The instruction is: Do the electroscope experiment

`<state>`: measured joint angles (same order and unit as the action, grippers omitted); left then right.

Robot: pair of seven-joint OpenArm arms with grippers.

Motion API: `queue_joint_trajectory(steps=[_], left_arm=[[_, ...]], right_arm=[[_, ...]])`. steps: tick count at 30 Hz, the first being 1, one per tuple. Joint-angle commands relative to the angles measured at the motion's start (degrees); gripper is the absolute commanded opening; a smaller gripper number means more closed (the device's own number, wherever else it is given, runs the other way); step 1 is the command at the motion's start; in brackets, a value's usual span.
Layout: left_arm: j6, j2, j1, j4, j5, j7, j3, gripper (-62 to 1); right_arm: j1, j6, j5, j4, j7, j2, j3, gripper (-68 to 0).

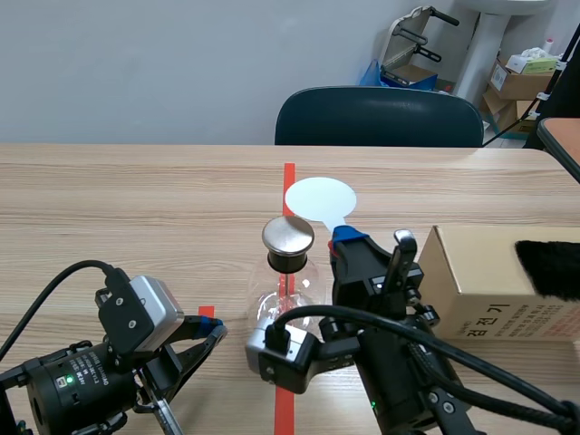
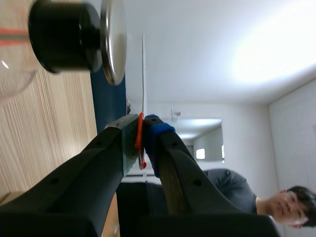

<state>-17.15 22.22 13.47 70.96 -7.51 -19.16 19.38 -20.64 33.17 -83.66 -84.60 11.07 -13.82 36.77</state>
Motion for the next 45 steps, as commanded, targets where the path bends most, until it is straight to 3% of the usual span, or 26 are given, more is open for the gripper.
queue_joint_trajectory(steps=[1,10,25,31,45], left_arm=[[-0.09,-0.28,-0.17,0.66,0.39,-0.74,0.04,-56.5],[-0.09,-0.28,-0.17,0.66,0.37,-0.74,0.04,-56.5],[-0.09,-0.28,-0.17,0.66,0.37,-0.5,-0.02,-56.5],[-0.09,-0.28,-0.17,0.66,0.37,-0.37,-0.02,-56.5],[-0.09,-0.28,-0.15,0.66,0.37,-0.31,-0.02,-56.5]], right_arm=[[0.79,0.48,-0.04,-0.31,-1.53,-0.28,-0.33,-66.7],[0.79,0.48,-0.04,-0.31,-9.46,-0.28,-0.33,-66.7],[0.61,0.46,-0.04,-0.31,-9.46,-0.28,-0.33,-66.7],[0.31,0.46,-0.04,-0.33,-3.39,-0.28,-0.33,-66.7],[-0.52,1.55,-0.04,-0.48,17.9,-0.31,-0.33,-66.7]])
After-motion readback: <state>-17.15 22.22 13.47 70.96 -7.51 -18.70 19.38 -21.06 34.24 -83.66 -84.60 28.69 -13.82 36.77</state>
